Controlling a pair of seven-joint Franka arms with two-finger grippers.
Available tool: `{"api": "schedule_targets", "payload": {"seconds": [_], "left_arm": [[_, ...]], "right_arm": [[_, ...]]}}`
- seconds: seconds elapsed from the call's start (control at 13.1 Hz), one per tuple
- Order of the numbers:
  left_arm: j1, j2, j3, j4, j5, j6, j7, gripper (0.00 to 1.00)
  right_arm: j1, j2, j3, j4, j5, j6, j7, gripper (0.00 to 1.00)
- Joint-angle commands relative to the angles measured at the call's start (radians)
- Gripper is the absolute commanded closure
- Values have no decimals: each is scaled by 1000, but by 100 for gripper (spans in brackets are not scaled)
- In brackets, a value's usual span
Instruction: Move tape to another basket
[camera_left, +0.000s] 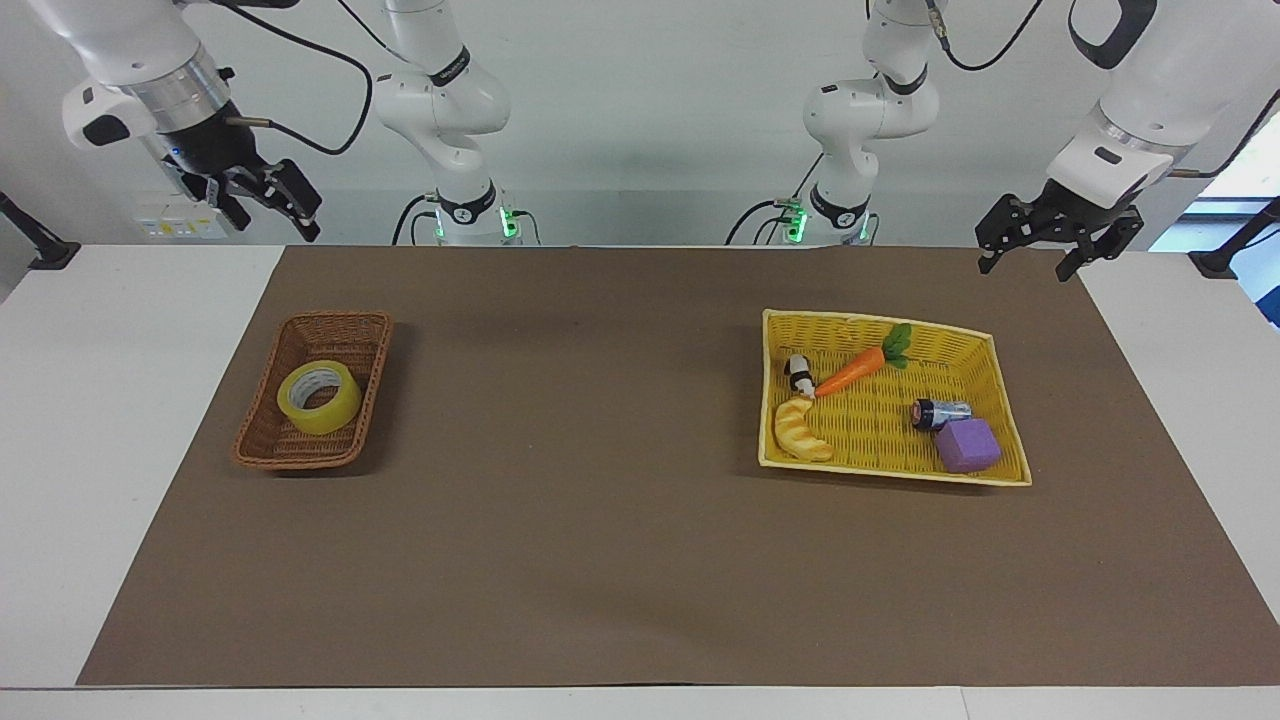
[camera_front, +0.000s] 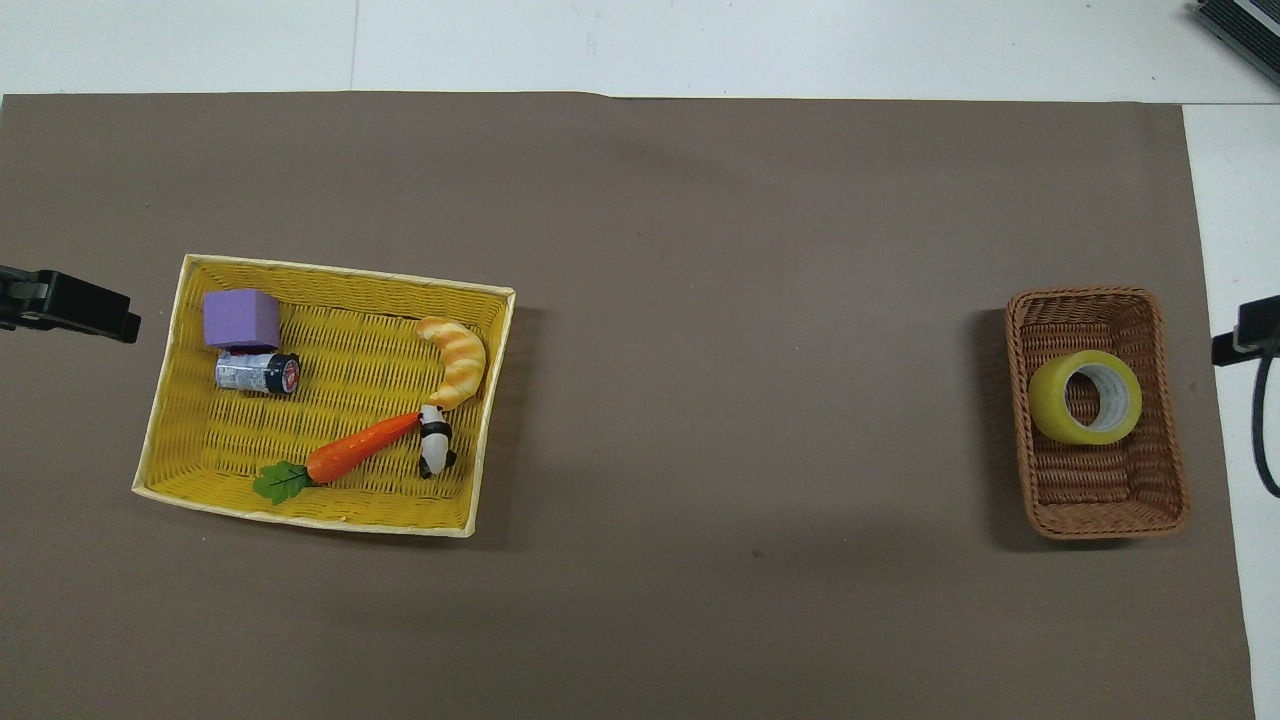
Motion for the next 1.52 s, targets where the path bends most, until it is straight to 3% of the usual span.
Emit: {"api": "schedule_targets", "payload": {"seconds": [0.0, 0.38, 0.69, 0.99, 1.45], "left_arm": [[9, -8, 1, 5, -14, -21, 10, 0], [8, -8, 1, 4, -14, -23, 10, 0], [8, -8, -1, 4, -14, -22, 10, 0], [8, -8, 1, 4, -14, -23, 10, 0], [9, -8, 1, 5, -14, -23, 10, 0]], "right_arm": [[-13, -92, 13, -116, -22, -2, -12, 0], [-1, -75, 20, -28, -92, -3, -59, 0], [1, -98, 41, -40, -82, -16, -67, 0], [1, -69, 92, -9, -96, -13, -105, 0], [-15, -35, 90, 36, -45, -19, -32, 0]]}}
